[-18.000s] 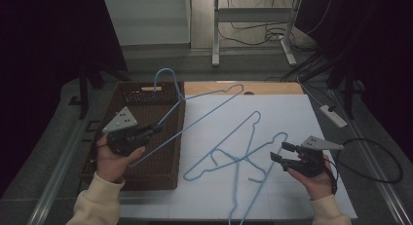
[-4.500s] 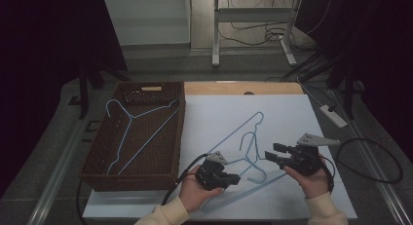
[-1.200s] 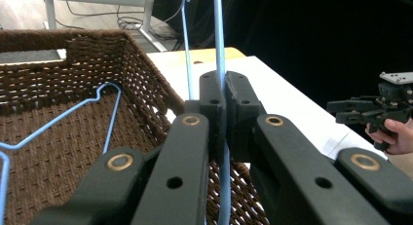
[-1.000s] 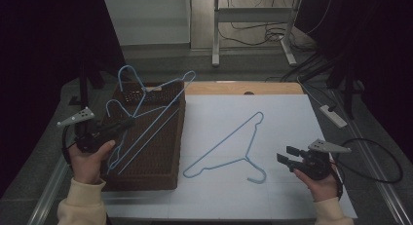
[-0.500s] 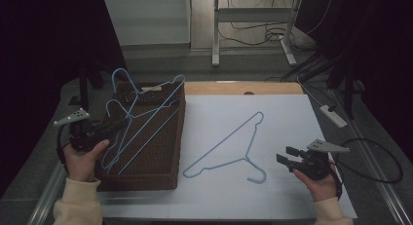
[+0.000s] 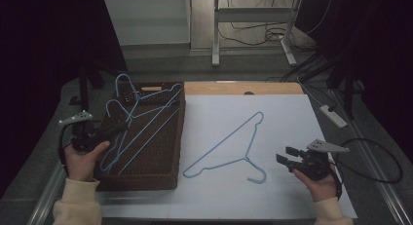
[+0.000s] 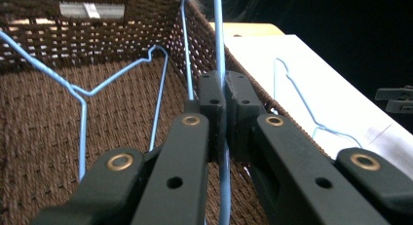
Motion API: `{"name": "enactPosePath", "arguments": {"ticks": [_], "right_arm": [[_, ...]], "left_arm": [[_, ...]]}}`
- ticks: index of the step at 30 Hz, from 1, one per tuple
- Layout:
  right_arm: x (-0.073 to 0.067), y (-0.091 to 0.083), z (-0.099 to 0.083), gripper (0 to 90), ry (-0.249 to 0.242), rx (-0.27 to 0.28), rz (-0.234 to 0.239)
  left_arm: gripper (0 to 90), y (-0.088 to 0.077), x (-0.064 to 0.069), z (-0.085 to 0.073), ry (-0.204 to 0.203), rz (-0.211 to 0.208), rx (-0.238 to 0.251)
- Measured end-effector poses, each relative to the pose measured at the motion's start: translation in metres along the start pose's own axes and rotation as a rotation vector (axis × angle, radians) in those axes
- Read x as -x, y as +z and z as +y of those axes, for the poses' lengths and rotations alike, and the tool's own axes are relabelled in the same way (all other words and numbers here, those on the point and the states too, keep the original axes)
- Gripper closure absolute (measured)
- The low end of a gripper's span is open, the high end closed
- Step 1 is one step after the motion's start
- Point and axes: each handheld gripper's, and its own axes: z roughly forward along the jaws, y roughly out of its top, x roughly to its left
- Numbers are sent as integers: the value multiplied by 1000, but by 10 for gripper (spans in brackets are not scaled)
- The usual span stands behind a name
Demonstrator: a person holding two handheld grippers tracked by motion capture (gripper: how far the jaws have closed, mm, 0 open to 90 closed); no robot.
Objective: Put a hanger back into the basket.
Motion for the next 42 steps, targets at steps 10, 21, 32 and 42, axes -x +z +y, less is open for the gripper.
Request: {"name": "enactPosePath", "arguments": {"ticks": [10, 21, 32, 42], "right_arm": [[1, 1, 0, 434, 1, -1, 0], [0, -1, 1, 434, 1, 4, 3], [0, -1, 1, 434, -1, 7, 6], [0, -1, 1, 433, -3, 3, 7]], "left_arm": [[868, 14, -6, -4, -26, 5, -91], [868, 23, -14, -9, -36, 39, -152], [867, 37, -22, -6, -21, 106, -271], [863, 45, -31, -7, -25, 177, -399]]}}
